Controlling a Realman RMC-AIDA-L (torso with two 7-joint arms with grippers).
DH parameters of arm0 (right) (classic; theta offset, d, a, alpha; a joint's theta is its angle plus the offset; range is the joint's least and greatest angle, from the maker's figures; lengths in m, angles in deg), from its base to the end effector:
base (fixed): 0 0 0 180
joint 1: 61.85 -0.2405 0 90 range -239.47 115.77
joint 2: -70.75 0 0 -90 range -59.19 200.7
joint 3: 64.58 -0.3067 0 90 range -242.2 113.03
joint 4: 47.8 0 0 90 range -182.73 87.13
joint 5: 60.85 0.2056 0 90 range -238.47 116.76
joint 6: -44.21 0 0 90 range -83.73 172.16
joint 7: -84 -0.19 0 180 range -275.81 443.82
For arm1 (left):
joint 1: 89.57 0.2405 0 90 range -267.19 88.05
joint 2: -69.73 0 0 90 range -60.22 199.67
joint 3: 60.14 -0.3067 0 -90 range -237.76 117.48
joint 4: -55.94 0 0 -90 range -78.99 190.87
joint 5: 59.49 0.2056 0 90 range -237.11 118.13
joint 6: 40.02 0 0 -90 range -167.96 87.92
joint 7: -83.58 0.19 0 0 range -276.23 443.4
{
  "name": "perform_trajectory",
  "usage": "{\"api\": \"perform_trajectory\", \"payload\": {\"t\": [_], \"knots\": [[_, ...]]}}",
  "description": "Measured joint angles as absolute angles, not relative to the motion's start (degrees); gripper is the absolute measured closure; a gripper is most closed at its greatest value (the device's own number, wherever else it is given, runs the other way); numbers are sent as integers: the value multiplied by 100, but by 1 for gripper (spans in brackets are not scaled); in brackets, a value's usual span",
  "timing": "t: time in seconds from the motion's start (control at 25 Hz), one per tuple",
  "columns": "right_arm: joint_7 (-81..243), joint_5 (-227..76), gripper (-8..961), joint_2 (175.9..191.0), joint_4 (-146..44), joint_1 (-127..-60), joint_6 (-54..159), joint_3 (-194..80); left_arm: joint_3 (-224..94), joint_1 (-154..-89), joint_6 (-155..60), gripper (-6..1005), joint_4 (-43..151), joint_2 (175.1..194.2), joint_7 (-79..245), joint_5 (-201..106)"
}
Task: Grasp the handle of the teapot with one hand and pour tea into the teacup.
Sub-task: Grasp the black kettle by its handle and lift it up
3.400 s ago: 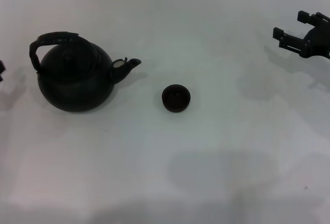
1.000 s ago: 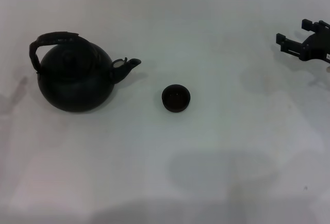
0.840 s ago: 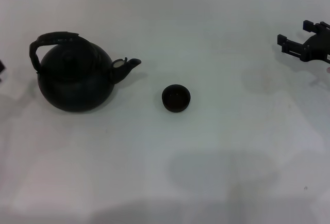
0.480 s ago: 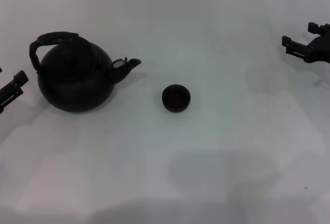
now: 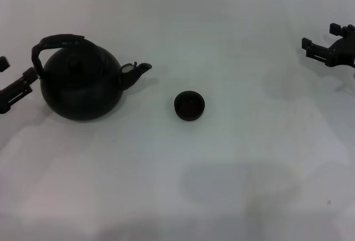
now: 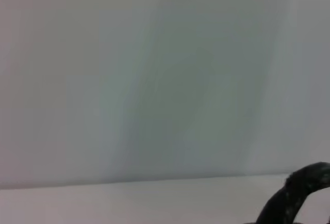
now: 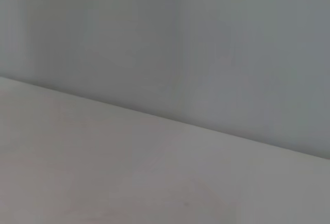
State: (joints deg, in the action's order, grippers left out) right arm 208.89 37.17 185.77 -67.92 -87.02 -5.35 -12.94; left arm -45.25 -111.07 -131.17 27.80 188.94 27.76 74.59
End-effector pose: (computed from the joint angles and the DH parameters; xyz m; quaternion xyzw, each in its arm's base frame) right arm 0.4056 0.4032 -0.0443 -0.8430 0.2956 0.1416 0.4265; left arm -0.4004 0.3054 -0.0138 -0.8136 -0.3098 -0.3019 0.3886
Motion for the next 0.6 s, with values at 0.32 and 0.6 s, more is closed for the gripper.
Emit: {"api": "perform_trajectory", "payload": {"t": [0.32,0.6], "knots": [[20889,3736,95,18589,-6781,-8684,-535,-1324,-5034,-11226,-13110,203,2795,18912,2704,7428],[20889,3741,95,18589,-6774,-8685,-513,-1326,-4999,-11257,-12926,204,2783,18911,2723,7192]]}}
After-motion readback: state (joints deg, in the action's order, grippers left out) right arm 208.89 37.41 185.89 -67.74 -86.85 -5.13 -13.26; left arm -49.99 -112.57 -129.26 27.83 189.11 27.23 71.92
